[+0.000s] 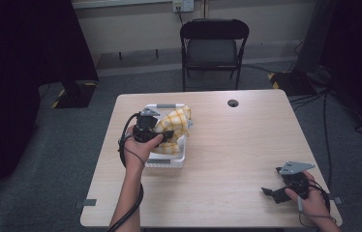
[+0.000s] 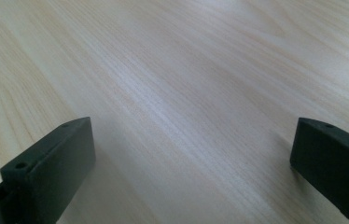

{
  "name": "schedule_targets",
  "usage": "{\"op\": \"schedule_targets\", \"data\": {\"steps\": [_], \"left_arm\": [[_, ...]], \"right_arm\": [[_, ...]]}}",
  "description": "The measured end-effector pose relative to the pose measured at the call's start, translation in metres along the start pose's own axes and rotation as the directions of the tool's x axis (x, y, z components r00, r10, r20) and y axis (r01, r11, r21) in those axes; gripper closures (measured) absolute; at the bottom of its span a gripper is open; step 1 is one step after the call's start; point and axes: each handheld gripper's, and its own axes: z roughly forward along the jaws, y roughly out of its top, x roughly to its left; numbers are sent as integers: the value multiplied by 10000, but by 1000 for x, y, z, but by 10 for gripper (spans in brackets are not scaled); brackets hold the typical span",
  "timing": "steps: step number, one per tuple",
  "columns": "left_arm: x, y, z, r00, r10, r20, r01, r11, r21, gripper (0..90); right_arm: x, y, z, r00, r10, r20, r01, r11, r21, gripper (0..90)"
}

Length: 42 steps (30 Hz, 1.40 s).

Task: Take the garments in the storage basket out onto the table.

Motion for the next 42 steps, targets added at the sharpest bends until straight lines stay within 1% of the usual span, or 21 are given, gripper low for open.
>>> {"op": "schedule_targets", "data": {"steps": [5,7,8,10,14,15,16,19,24,25,29,30,34,40,42], "left_arm": [[-7,3,0,9995,27,327,-24,10000,-94,594],[-10,4,0,9992,89,377,-85,9999,-91,594],[-12,5,1,9990,54,435,-49,9999,-125,594],[-15,6,1,9982,92,587,-83,9999,-149,595],[-23,9,2,9969,229,754,-219,9996,-149,595],[-25,10,3,9965,214,805,-201,9997,-169,596],[-26,11,3,9960,278,847,-265,9995,-173,597],[-30,13,5,9938,246,1086,-222,9995,-238,600],[-36,15,9,9915,310,1263,-280,9993,-251,609],[-38,15,10,9907,251,1337,-219,9994,-255,610],[-43,17,11,9881,364,1493,-324,9991,-289,612],[-44,18,11,9873,346,1554,-300,9990,-321,612],[-50,20,12,9847,471,1680,-403,9982,-437,613],[-58,22,14,9801,598,1891,-520,9976,-462,612],[-61,22,16,9795,624,1914,-551,9975,-436,612]], "right_arm": [[0,0,0,10000,1,4,-1,10000,0,0],[0,0,0,10000,2,3,-2,10000,0,0],[0,0,0,10000,3,3,-3,10000,-2,0],[0,0,0,10000,2,3,-2,10000,-3,0],[0,0,0,10000,2,3,-2,10000,-2,0],[0,0,0,10000,1,4,-1,10000,-1,0],[0,0,0,10000,3,3,-3,10000,-1,0],[0,0,0,10000,3,2,-3,10000,0,0],[0,0,0,10000,4,2,-4,10000,0,0],[0,0,0,10000,3,3,-3,10000,-1,0],[0,0,0,10000,2,2,-2,10000,-1,0],[0,0,0,10000,2,2,-2,10000,0,0],[0,0,0,10000,2,2,-2,10000,1,0],[0,0,0,10000,2,2,-2,10000,-1,0],[0,0,0,10000,2,2,-2,10000,1,0]]}}
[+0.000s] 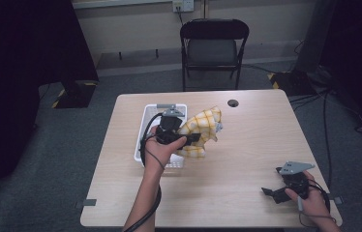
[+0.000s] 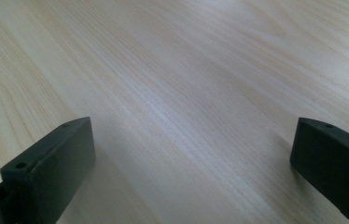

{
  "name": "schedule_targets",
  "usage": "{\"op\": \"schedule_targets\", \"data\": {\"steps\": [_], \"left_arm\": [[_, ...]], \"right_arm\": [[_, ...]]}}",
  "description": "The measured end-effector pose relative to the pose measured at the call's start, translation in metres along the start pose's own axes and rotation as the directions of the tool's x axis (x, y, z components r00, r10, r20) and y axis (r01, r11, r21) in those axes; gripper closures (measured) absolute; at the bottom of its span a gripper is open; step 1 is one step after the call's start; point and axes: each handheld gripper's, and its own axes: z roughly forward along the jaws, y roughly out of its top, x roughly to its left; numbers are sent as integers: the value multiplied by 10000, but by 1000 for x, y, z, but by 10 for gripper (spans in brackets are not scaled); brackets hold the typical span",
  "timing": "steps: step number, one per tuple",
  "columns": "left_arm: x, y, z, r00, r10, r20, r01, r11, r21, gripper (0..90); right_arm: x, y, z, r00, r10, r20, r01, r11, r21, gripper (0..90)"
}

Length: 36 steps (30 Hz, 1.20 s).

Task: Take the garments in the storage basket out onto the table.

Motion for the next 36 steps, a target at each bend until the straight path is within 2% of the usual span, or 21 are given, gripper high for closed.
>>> {"op": "schedule_targets", "data": {"steps": [12,25,36], "left_arm": [[-12,0,13,9991,240,350,-242,9997,46,613],[-27,-1,31,9942,434,984,-449,9989,122,612],[-37,-4,45,9897,489,1342,-510,9986,123,612]], "right_arm": [[0,0,0,10000,2,-1,-2,10000,2,0],[0,0,0,10000,3,0,-3,10000,1,0],[0,0,0,10000,-1,1,1,10000,-1,0]]}}
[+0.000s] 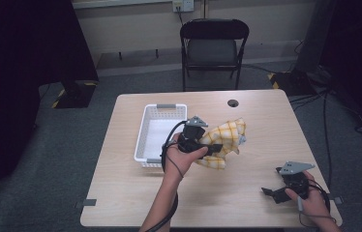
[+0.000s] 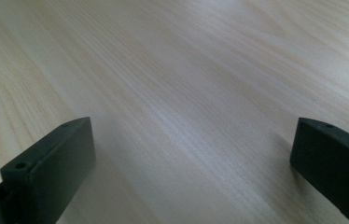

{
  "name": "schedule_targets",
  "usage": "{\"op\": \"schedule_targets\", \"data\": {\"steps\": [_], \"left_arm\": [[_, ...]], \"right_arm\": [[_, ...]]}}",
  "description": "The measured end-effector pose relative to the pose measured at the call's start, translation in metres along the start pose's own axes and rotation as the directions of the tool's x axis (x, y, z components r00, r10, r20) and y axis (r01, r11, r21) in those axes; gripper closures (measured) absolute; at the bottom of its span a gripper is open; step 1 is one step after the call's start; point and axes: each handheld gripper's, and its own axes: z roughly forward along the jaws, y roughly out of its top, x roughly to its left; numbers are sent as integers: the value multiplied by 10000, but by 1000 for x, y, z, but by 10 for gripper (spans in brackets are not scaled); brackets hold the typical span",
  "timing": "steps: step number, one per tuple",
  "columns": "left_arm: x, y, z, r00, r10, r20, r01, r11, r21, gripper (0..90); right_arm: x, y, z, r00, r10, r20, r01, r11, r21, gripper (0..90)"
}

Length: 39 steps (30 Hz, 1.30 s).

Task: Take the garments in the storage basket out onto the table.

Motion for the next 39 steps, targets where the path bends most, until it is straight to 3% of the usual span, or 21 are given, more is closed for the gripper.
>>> {"op": "schedule_targets", "data": {"steps": [14,39], "left_arm": [[-14,-3,14,9991,377,186,-381,9990,229,612],[-19,-17,47,9979,207,612,-241,9981,566,611]], "right_arm": [[0,0,0,10000,-2,0,2,10000,1,0],[0,0,0,10000,-6,5,6,10000,-1,0]]}}
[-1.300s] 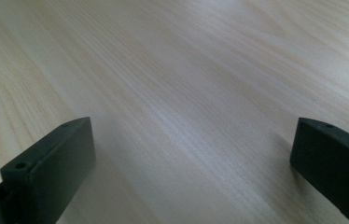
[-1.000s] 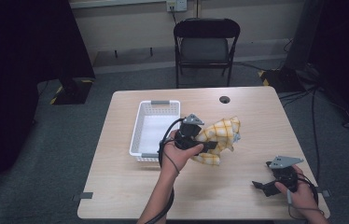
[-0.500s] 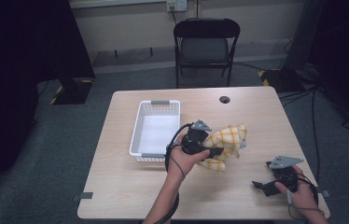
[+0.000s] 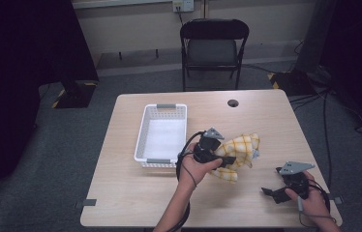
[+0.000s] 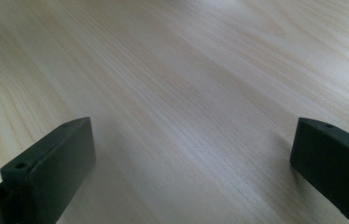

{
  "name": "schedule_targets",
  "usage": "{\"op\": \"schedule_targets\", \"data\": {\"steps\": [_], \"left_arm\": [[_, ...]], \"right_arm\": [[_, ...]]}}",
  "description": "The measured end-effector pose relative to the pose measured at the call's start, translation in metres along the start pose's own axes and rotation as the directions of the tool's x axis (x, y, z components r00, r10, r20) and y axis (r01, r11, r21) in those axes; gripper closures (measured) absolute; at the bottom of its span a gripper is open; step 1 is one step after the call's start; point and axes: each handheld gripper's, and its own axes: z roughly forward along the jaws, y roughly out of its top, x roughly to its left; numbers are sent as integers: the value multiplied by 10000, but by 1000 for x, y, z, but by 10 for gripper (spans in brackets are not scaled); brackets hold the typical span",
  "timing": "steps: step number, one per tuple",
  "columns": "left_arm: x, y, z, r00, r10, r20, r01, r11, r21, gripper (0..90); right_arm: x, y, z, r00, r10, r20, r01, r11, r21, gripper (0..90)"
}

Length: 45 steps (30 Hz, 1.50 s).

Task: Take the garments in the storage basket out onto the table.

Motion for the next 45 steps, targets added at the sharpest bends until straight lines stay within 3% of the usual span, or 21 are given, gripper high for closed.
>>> {"op": "schedule_targets", "data": {"steps": [45], "left_arm": [[-8,-17,42,9996,196,-198,-184,9982,566,604]], "right_arm": [[0,0,0,10000,5,-4,-5,10000,3,0]]}}
